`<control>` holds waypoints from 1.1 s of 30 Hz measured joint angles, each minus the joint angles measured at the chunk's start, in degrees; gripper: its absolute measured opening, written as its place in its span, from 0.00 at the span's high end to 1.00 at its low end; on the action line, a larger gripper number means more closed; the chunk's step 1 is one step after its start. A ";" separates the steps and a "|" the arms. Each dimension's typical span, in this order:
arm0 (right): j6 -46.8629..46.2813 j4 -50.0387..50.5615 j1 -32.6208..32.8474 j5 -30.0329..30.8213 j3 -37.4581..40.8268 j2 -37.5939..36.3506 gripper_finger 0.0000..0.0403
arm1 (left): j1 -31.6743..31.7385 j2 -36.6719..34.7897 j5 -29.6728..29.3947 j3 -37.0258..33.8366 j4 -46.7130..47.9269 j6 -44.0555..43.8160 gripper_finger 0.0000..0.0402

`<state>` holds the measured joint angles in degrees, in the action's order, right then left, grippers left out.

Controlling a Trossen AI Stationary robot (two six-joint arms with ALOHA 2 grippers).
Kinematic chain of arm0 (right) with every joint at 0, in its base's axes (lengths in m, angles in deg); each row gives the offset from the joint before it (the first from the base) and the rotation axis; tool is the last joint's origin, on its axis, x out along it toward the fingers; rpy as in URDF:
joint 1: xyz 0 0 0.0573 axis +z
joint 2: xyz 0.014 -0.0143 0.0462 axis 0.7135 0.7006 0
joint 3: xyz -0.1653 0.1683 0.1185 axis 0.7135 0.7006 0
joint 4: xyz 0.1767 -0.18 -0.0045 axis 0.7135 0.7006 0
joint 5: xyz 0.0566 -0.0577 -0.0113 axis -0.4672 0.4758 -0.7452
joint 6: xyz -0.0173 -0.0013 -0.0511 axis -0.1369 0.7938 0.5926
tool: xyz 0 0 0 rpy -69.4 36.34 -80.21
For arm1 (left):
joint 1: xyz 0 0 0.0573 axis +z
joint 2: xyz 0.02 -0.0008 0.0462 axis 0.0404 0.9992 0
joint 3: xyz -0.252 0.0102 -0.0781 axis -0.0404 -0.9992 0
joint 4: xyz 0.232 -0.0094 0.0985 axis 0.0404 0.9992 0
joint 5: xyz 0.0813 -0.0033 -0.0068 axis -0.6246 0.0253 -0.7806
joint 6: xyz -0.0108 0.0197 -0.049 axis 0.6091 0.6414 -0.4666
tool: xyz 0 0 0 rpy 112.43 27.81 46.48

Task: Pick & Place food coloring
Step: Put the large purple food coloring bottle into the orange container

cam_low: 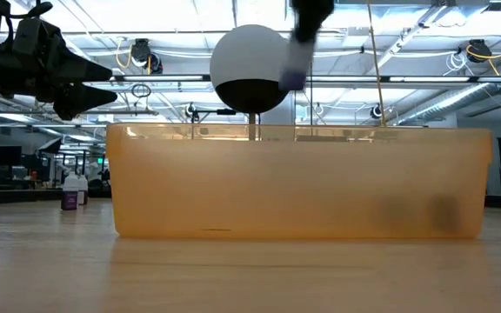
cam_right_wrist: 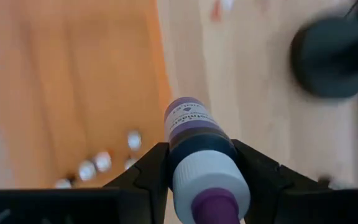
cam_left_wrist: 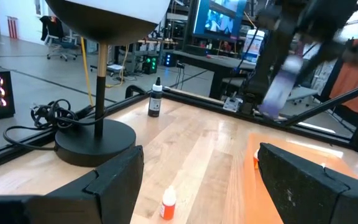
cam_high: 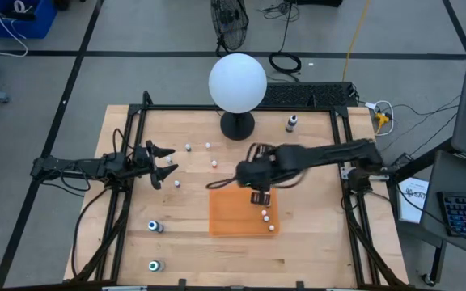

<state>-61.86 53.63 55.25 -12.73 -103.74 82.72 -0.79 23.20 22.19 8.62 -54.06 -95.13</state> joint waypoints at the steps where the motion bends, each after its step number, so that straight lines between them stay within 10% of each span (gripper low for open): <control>1: -0.40 0.79 -0.25 -0.78 0.66 1.42 0.67 | -0.01 0.00 0.00 0.00 0.00 0.01 0.23; 33: 4.13 -20.70 -5.04 -14.88 19.92 5.83 0.67 | 0.00 0.00 0.00 -0.01 0.00 -0.01 0.23</control>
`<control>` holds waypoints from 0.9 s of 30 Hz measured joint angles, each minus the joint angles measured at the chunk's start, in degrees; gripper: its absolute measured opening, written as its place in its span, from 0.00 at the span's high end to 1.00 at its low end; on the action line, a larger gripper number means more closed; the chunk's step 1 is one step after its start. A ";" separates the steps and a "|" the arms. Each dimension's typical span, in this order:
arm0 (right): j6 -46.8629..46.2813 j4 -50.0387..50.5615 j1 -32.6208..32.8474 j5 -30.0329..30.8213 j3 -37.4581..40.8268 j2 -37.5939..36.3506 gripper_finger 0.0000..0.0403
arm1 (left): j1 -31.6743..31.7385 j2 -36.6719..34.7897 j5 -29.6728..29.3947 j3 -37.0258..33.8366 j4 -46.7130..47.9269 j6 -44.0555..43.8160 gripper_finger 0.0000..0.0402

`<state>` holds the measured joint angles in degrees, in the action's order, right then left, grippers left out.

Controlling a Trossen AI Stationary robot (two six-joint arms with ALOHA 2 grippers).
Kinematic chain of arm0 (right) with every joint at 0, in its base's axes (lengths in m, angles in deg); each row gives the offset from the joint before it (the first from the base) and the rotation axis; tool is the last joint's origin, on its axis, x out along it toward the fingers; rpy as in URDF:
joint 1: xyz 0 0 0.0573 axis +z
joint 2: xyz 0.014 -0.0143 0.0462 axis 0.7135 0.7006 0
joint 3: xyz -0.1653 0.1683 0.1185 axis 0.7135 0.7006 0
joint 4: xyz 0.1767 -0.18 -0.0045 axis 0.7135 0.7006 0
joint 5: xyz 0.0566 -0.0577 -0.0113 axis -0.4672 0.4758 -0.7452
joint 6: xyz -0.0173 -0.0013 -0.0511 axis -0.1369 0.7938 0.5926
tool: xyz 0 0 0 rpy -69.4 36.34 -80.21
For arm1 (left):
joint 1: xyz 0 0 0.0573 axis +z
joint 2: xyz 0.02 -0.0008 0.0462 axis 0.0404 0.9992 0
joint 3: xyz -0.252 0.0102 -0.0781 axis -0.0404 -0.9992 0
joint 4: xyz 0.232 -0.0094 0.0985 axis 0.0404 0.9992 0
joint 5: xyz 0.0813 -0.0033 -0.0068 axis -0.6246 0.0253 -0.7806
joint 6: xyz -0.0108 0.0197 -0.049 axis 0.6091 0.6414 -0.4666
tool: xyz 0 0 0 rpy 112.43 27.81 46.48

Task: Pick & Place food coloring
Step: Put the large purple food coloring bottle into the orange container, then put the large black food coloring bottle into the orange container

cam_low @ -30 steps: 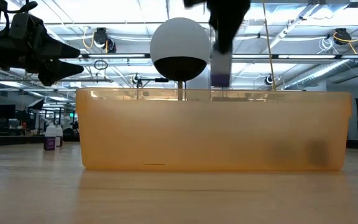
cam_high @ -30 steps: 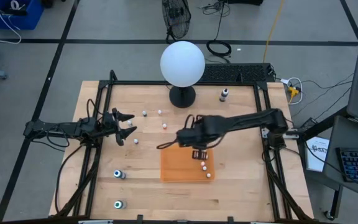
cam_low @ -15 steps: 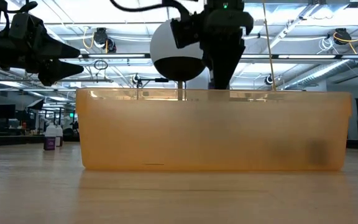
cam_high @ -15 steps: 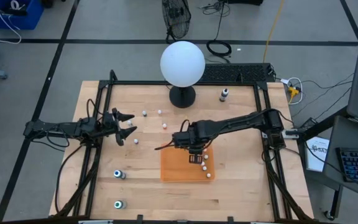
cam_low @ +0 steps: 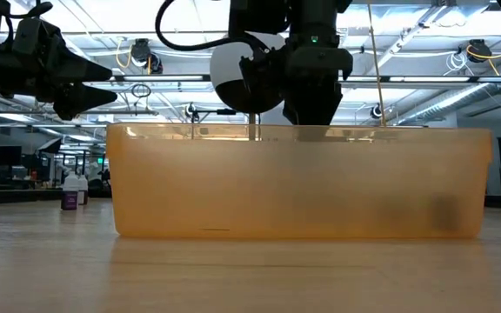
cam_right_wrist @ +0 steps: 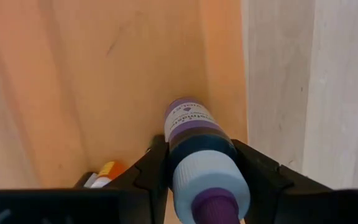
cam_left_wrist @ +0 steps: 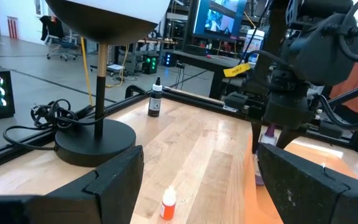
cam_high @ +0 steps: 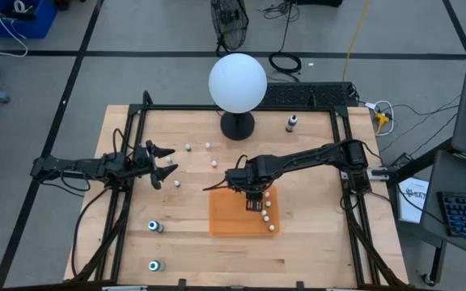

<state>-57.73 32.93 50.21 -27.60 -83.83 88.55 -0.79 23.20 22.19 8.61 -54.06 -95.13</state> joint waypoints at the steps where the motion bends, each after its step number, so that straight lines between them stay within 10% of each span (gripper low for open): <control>1: -0.11 -0.03 0.00 -0.02 0.00 0.00 0.67 | 0.00 0.00 0.00 0.00 0.00 0.01 0.23; 7: -2.74 -0.60 0.02 0.00 0.02 0.00 0.67 | 0.01 0.01 0.00 0.00 0.00 0.01 0.23; 15: -7.08 -0.73 0.02 0.08 0.04 -0.77 0.38 | -0.01 0.01 0.00 0.00 0.00 0.01 0.23; 27: -10.69 -1.56 0.25 3.56 0.04 -12.49 0.44 | -0.01 -0.01 0.00 0.01 0.01 0.00 0.23</control>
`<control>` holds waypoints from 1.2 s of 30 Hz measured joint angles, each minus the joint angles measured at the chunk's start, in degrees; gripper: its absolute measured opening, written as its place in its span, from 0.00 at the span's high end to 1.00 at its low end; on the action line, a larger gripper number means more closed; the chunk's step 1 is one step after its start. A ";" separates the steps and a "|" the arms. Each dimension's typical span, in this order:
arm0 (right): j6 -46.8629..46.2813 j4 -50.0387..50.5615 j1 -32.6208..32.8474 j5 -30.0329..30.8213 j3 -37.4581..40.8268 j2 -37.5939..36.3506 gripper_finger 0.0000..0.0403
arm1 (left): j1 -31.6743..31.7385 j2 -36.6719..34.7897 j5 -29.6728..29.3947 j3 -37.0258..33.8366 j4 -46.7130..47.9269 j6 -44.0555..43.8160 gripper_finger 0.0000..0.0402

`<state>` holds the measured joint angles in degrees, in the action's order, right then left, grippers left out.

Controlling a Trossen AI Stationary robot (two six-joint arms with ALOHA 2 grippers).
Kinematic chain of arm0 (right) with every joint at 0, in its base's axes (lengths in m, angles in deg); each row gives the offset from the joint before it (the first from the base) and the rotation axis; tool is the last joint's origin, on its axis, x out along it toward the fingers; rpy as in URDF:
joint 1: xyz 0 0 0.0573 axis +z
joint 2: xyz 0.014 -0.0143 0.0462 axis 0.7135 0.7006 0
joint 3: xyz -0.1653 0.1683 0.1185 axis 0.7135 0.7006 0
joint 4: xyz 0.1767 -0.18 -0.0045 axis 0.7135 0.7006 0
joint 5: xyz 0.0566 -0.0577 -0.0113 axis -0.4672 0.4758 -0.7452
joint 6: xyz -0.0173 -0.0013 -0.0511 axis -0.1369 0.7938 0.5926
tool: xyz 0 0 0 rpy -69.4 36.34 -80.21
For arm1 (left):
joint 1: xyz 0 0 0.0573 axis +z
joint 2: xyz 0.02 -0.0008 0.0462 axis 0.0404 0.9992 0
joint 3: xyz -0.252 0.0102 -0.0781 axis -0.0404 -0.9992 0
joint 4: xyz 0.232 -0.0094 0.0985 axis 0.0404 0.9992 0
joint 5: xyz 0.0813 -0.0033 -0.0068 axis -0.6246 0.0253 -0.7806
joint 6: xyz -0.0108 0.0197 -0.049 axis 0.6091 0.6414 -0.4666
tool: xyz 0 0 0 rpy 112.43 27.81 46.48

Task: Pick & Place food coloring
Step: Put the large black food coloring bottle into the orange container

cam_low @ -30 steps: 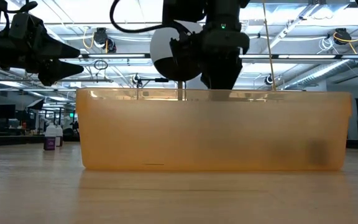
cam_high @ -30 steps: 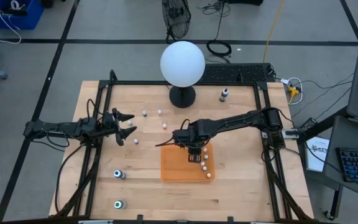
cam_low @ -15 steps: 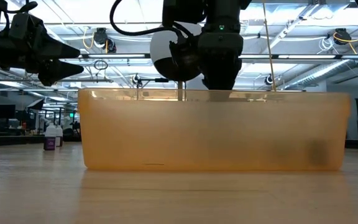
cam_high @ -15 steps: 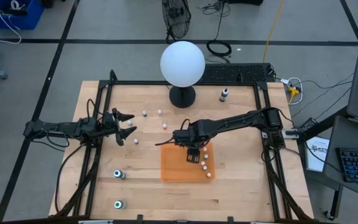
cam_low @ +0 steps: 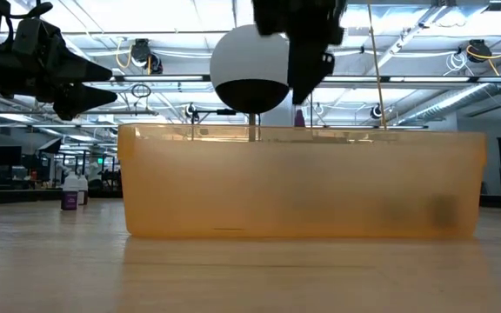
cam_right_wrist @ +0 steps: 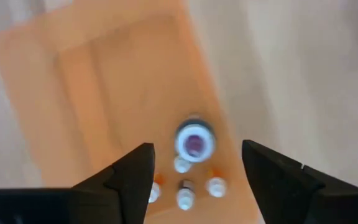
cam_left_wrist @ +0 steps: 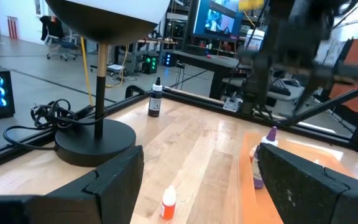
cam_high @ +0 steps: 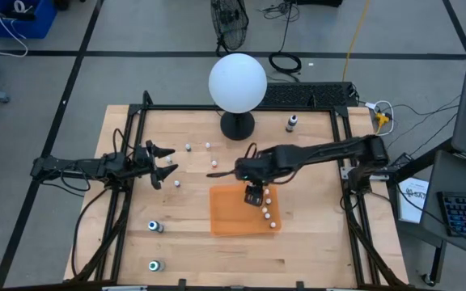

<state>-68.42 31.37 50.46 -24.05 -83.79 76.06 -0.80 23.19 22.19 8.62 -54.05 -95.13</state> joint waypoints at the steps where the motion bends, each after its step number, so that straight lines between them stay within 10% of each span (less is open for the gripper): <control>1: -0.08 0.58 -0.16 2.03 0.00 -1.39 0.45 | 0.00 0.00 0.00 -0.01 -0.03 -0.01 0.23; 9: -1.92 8.34 -8.46 18.37 -0.04 -12.11 0.48 | 0.01 0.01 0.00 -0.01 0.00 0.01 0.23; 19: -3.65 12.80 -30.69 16.18 0.28 -14.85 0.48 | 0.00 0.02 0.00 0.01 -0.01 -0.01 0.23; 36: 11.12 -11.23 -51.32 1.95 18.54 -14.72 0.48 | 0.02 0.01 0.00 -0.01 -0.03 0.01 0.23</control>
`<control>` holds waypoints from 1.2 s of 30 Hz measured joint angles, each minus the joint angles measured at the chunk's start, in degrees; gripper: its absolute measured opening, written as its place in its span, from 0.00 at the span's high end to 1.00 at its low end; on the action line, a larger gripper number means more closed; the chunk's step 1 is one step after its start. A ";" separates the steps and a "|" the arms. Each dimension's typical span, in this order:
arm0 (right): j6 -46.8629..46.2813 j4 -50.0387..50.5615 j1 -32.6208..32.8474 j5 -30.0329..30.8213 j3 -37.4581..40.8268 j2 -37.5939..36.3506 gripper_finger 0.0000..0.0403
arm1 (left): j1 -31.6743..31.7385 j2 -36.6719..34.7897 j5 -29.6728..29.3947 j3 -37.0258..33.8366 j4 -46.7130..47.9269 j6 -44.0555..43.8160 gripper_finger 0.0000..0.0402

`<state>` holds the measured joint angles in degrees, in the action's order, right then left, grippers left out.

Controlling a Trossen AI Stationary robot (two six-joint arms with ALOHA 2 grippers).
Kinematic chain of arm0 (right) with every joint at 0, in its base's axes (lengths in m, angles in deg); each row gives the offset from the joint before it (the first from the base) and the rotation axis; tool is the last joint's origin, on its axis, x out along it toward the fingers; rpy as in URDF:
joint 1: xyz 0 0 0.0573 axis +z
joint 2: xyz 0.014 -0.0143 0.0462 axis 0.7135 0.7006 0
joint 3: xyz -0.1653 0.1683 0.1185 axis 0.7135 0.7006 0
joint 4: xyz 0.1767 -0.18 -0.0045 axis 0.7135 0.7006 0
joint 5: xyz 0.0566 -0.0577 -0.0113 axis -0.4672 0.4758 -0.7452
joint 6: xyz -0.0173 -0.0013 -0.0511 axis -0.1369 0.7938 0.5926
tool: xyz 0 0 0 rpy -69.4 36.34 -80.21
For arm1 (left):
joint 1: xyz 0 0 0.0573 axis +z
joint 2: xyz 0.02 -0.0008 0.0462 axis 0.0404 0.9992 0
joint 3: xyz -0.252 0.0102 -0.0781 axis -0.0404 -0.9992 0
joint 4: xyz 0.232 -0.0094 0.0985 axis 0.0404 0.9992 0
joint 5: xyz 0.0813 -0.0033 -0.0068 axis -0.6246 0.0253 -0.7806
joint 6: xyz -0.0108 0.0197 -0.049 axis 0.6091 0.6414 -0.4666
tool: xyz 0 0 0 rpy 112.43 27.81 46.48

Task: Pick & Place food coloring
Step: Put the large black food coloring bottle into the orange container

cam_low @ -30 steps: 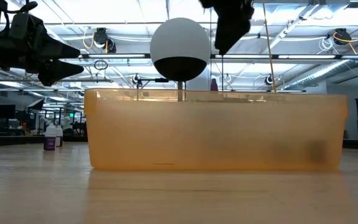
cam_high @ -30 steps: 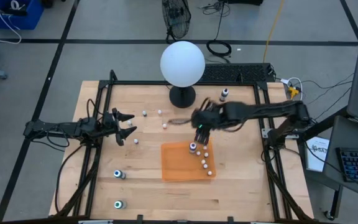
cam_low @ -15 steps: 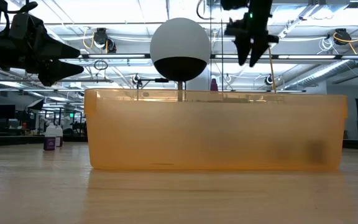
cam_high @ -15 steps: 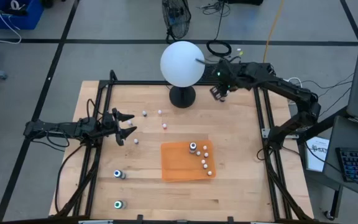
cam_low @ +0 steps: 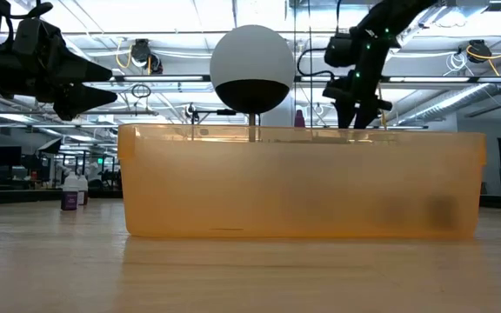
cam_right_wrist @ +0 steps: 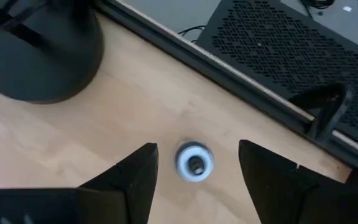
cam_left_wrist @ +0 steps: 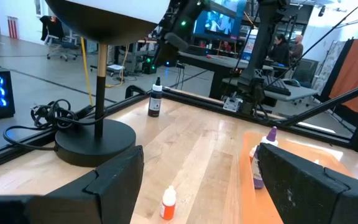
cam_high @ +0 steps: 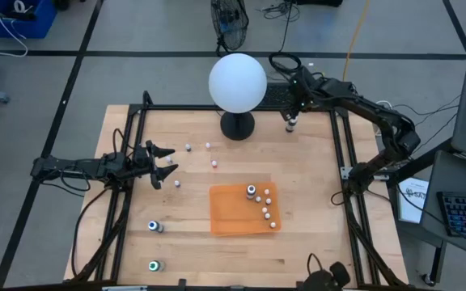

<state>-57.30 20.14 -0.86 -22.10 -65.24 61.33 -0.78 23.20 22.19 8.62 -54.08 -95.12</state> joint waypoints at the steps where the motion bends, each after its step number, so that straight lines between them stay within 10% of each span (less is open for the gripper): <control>1: 0.88 -0.19 -0.43 -0.49 0.12 0.00 0.48 | -0.02 0.01 0.00 0.01 0.02 0.00 0.23; 36: 6.31 2.44 -0.03 -0.95 0.21 15.02 0.48 | -0.02 0.01 0.00 -0.01 0.01 0.00 0.23</control>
<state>-50.98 22.59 -0.89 -23.05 -65.03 76.35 -0.80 23.21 22.19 8.61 -54.07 -95.12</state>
